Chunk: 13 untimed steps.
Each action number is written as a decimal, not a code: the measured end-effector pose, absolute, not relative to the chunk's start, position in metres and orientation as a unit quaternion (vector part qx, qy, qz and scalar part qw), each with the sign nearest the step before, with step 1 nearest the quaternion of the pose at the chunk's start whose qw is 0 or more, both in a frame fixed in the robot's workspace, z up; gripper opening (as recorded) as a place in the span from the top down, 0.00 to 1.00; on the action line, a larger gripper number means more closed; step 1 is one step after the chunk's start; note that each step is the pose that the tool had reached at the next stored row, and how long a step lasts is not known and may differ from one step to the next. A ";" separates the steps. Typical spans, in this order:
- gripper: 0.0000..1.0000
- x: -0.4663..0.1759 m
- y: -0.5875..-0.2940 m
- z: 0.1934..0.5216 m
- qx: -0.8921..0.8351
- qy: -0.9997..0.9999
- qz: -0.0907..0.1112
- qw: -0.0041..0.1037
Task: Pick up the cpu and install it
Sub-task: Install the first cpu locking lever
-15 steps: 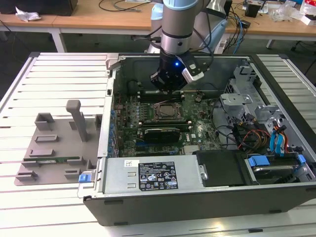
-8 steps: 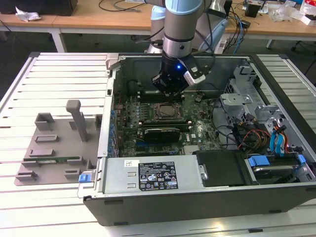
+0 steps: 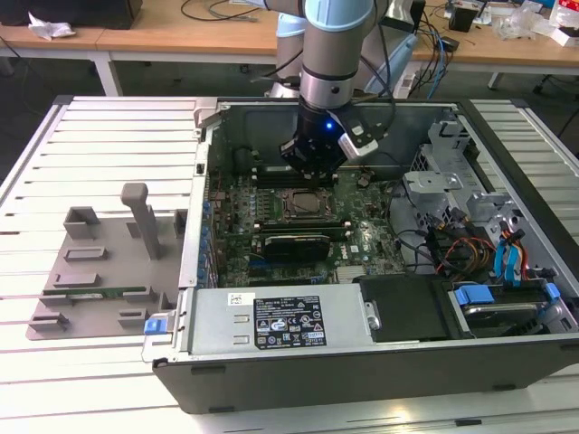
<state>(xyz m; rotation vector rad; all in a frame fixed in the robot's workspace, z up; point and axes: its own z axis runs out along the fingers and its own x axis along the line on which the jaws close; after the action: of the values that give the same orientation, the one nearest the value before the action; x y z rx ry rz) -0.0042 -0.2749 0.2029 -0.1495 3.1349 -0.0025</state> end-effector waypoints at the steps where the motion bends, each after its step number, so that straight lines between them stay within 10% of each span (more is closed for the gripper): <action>1: 0.89 -0.004 -0.275 0.202 -0.048 0.999 0.000 0.002; 13: 0.89 -0.001 -0.276 0.212 -0.048 0.999 0.003 0.002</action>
<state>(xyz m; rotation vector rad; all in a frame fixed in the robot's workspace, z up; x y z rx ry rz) -0.0011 -0.2765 0.2119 -0.1501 3.1343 0.0093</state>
